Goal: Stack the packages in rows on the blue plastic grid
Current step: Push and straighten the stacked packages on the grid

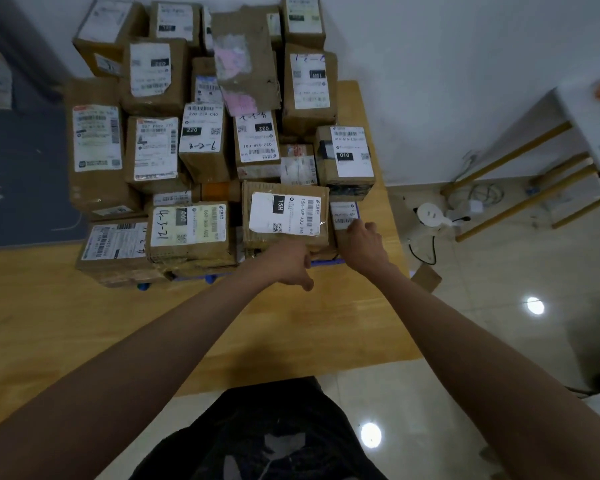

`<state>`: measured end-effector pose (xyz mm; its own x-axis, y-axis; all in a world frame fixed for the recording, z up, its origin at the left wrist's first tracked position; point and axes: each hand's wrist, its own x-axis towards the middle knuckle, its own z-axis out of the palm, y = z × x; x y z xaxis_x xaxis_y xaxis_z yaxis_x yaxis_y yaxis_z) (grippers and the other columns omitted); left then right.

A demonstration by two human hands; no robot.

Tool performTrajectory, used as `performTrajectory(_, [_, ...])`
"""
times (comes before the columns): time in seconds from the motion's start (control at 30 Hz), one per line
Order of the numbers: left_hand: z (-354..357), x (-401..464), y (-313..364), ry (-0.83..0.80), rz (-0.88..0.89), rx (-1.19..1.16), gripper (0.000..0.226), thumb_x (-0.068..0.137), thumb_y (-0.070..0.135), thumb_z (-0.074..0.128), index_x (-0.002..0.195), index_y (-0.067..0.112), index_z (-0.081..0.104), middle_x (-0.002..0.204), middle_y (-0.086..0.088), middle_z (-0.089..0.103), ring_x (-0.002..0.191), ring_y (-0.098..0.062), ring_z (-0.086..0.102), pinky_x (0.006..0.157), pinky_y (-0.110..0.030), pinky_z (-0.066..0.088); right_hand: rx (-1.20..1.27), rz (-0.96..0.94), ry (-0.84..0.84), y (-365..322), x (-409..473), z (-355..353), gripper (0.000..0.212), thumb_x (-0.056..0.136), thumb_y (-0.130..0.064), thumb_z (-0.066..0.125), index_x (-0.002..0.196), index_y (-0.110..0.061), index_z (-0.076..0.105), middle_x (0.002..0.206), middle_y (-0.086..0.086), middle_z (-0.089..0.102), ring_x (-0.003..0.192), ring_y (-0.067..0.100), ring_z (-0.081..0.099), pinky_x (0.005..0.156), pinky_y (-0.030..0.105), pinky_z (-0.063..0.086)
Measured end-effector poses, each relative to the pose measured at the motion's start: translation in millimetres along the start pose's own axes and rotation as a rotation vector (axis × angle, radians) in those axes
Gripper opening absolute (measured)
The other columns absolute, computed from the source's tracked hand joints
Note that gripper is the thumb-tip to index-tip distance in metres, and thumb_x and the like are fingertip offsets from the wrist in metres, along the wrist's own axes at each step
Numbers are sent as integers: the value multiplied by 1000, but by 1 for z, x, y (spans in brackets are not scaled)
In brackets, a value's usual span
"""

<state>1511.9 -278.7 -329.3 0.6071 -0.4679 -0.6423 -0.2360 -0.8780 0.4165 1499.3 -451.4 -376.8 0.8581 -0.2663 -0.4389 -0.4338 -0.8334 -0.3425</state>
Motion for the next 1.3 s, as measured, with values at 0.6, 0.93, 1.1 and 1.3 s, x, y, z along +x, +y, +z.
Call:
performTrajectory(0.6, [-37,40,24,382,-34,514,109,76,26,79,155,22,4,155,-15,16,140,-35,20,112,-48,29,395,7,95,11,53,-82,57,94,-23,60,142,-5,34,140,17,47,125,30,48,101,44,45])
performTrajectory(0.93, [-54,63,37,364,-142,395,131,56,61,83,154,22,5,153,-14,18,140,-36,22,113,-50,25,532,-52,-33,10,92,-92,58,98,-21,54,148,-7,29,141,17,47,127,32,49,104,46,45])
performTrajectory(1.1, [-95,92,54,320,-233,92,117,66,66,74,153,16,14,161,-11,9,145,-32,20,115,-48,25,628,-6,-66,21,109,-91,54,100,-26,50,148,-12,31,140,15,49,113,25,53,86,35,45])
performTrajectory(1.3, [-101,129,63,293,-276,-236,69,72,35,81,128,14,47,123,-5,57,97,-18,52,72,-27,45,764,36,-202,28,120,-84,51,101,-33,48,148,-19,33,138,10,51,111,23,56,84,40,53])
